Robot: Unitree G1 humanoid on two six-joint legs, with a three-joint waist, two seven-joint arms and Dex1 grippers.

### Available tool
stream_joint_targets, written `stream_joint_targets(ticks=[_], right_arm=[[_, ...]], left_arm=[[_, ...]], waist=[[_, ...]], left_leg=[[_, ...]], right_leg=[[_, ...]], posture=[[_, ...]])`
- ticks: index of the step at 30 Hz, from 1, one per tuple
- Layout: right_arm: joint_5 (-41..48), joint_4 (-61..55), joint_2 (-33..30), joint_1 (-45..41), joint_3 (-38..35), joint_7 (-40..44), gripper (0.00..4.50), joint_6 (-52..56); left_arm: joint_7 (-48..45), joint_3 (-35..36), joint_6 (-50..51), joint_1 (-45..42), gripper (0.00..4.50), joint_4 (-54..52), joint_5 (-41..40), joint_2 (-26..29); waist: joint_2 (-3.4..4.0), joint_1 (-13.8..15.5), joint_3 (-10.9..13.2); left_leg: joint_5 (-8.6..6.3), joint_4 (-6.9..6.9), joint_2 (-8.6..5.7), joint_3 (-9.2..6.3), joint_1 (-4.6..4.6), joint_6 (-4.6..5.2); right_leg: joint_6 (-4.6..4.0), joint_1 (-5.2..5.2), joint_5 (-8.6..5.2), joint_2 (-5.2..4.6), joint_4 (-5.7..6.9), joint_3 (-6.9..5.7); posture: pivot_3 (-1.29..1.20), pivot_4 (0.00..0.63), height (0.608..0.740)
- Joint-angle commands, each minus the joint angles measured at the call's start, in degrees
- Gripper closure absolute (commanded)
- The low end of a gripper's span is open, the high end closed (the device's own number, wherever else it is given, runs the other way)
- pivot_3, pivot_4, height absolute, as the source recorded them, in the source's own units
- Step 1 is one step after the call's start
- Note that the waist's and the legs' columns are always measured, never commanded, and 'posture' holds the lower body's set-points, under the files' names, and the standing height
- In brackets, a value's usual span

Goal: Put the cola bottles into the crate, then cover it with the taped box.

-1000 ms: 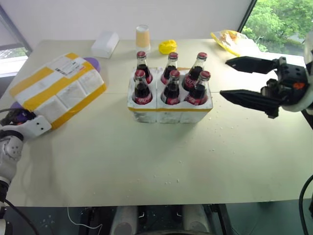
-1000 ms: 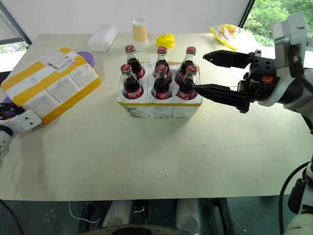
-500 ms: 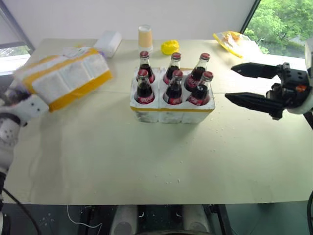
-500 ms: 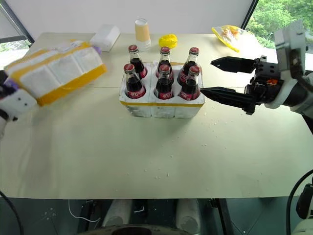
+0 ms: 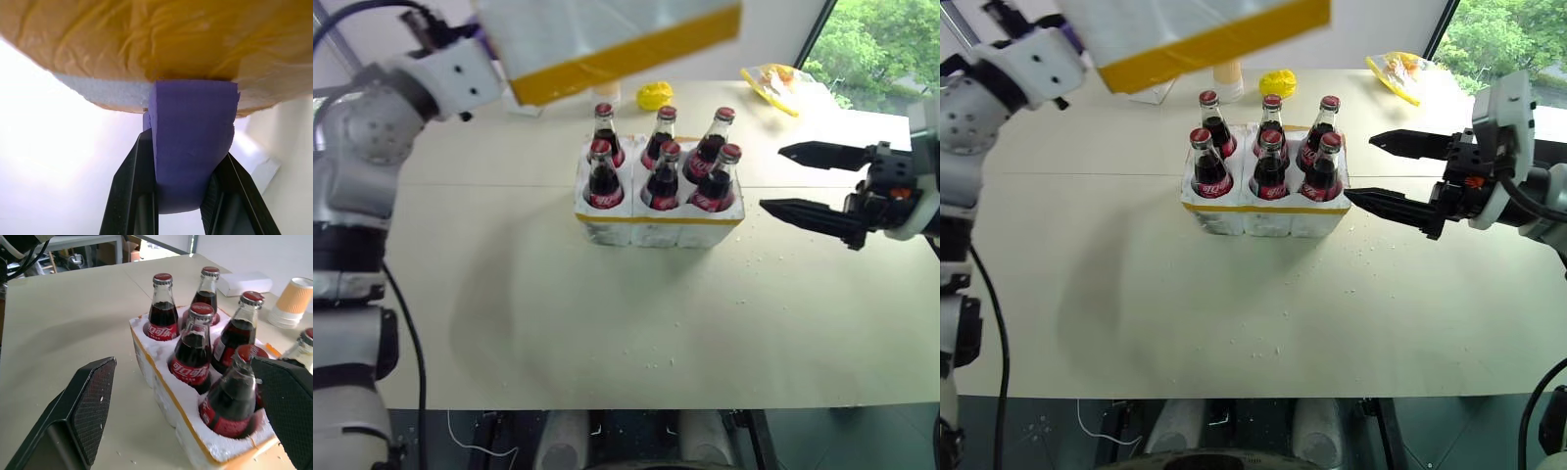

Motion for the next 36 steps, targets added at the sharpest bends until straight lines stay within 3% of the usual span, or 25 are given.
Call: stream_joint_targets(ticks=[1, 11, 21, 30, 31, 36], right_arm=[[1.3, -3.2, -0.1, 1.1, -4.3, -1.7, 0.0, -0.3], [4.2, -7.6, 0.2, 6.0, -8.8, -5.5, 0.0, 0.6], [6.2, -8.0, 0.2, 6.5, -9.0, -7.8, 0.0, 0.0], [6.0, -6.4, 0.7, 4.1, -6.7, -7.8, 0.0, -1.2], [6.0, -6.2, 0.7, 3.9, -6.5, -7.7, 0.0, -1.2], [5.1, -4.9, 0.3, 3.4, -5.7, -6.5, 0.0, -1.7]], left_arm=[[-2.6, -1.7, -7.2, -5.1, 4.02, 5.4, 0.9, 0.3], [-3.3, -6.3, -21.4, -9.4, 4.02, 16.3, 5.9, -1.0], [0.5, -8.7, -22.6, -7.2, 4.02, 9.2, 13.6, -2.2], [-1.1, -6.8, -19.0, -4.8, 4.02, 4.4, 13.1, 0.7], [-1.5, -6.5, -18.4, -4.0, 3.01, 3.4, 12.7, 0.9], [-3.2, -5.8, -15.5, 0.2, 0.66, -1.7, 12.3, 2.1]], waist=[[0.0, 0.0, 0.0], [-0.02, 0.4, 0.0], [-0.03, 0.4, 0.0], [-0.04, 0.3, 0.0], [-0.03, 0.2, 0.0], [-0.03, 0.3, 0.0]], left_leg=[[0.0, 0.0, 0.0, 0.0, -0.01, 0.0], [-0.04, 0.05, -0.01, -0.2, -0.03, 0.08], [-0.06, 0.08, -0.03, -0.3, 0.0, 0.12], [-0.06, 0.08, 0.0, -0.29, -0.01, 0.12], [-0.06, 0.08, 0.0, -0.29, 0.0, 0.13], [-0.06, 0.08, 0.0, -0.29, 0.0, 0.12]], right_leg=[[0.0, 0.0, 0.0, 0.0, -0.01, 0.0], [0.0, 0.05, 0.0, -0.06, -0.05, 0.01], [0.01, 0.12, 0.0, -0.07, -0.04, 0.01], [0.01, 0.1, 0.0, -0.05, -0.04, 0.01], [0.01, 0.1, 0.0, -0.06, -0.04, 0.02], [0.01, 0.1, 0.0, -0.05, -0.02, 0.02]], posture=[[0.0, 0.15, 0.74], [0.0, 0.15, 0.74], [0.0, 0.15, 0.74], [0.0, 0.15, 0.74], [0.0, 0.15, 0.74], [0.0, 0.15, 0.74]])
